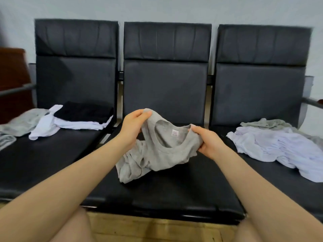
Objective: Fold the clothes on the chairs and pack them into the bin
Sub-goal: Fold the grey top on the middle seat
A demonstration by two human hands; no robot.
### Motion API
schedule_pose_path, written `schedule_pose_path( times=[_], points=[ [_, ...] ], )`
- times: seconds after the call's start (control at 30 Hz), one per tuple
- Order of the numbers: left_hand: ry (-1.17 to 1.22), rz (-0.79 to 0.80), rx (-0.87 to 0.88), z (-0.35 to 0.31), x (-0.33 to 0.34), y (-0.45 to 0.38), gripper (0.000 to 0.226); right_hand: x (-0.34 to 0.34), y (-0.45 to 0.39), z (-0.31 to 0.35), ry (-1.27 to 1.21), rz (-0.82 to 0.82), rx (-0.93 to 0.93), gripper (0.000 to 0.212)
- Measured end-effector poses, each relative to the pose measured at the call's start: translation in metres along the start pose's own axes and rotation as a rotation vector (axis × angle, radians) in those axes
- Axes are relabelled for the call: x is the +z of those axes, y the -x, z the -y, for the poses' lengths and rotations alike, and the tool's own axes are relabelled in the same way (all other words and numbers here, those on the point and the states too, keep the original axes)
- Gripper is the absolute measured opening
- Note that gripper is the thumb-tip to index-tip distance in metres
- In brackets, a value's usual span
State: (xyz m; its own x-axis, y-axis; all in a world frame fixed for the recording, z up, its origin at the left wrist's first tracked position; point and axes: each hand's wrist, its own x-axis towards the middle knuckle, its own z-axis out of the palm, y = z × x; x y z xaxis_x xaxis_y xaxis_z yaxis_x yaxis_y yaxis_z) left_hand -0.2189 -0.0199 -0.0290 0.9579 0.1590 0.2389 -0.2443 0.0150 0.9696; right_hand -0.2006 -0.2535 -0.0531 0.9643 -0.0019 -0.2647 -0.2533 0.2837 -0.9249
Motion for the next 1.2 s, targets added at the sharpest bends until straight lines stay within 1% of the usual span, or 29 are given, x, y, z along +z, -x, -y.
schedule_pose_path(
  times=[0.1, 0.2, 0.3, 0.37, 0.43, 0.5, 0.6, 0.7, 0.77, 0.83, 0.9, 1.0, 1.1, 1.17, 1.2],
  points=[
    [0.107, -0.125, 0.055, -0.037, -0.005, -0.005, 0.022, -0.004, 0.011, 0.026, 0.072, -0.012, -0.079, 0.026],
    [0.208, -0.176, 0.1, -0.08, -0.012, -0.005, 0.026, -0.003, 0.028, 0.056, 0.102, 0.049, -0.13, 0.036],
    [0.249, -0.197, 0.163, -0.12, -0.017, -0.001, 0.017, 0.01, 0.049, 0.093, -0.112, 0.189, -0.205, 0.035],
    [0.274, -0.21, 0.202, -0.151, -0.019, 0.003, 0.013, 0.022, 0.068, 0.123, -0.253, 0.257, -0.268, 0.028],
    [0.241, -0.215, 0.262, -0.188, -0.02, 0.011, 0.015, 0.035, 0.095, 0.154, -0.338, 0.301, -0.32, 0.022],
    [0.21, -0.214, 0.338, -0.223, -0.021, 0.014, 0.022, 0.05, 0.119, 0.184, -0.371, 0.322, -0.38, 0.021],
    [0.207, -0.24, 0.435, -0.275, -0.024, 0.018, 0.02, 0.069, 0.154, 0.228, -0.401, 0.341, -0.492, 0.018],
    [0.247, -0.281, 0.565, -0.328, -0.026, 0.026, 0.017, 0.083, 0.189, 0.271, -0.423, 0.277, -0.635, 0.023],
    [0.254, -0.319, 0.645, -0.359, -0.026, 0.031, 0.019, 0.091, 0.208, 0.297, -0.419, 0.251, -0.731, 0.027],
    [0.239, -0.359, 0.718, -0.386, -0.026, 0.034, 0.022, 0.098, 0.223, 0.318, -0.414, 0.261, -0.802, 0.016],
    [0.246, -0.385, 0.764, -0.403, -0.025, 0.03, 0.02, 0.104, 0.231, 0.331, -0.415, 0.256, -0.844, 0.01],
    [0.235, -0.403, 0.786, -0.409, -0.022, 0.021, 0.014, 0.11, 0.229, 0.34, -0.413, 0.242, -0.879, 0.011],
    [0.21, -0.417, 0.743, -0.395, -0.022, 0.004, 0.02, 0.112, 0.213, 0.338, -0.405, 0.189, -0.865, 0.013],
    [0.178, -0.414, 0.692, -0.374, -0.023, -0.011, 0.018, 0.108, 0.194, 0.328, -0.362, 0.148, -0.834, 0.012],
    [0.157, -0.405, 0.663, -0.361, -0.023, -0.02, 0.016, 0.106, 0.181, 0.323, -0.322, 0.117, -0.812, 0.015]
  ],
)
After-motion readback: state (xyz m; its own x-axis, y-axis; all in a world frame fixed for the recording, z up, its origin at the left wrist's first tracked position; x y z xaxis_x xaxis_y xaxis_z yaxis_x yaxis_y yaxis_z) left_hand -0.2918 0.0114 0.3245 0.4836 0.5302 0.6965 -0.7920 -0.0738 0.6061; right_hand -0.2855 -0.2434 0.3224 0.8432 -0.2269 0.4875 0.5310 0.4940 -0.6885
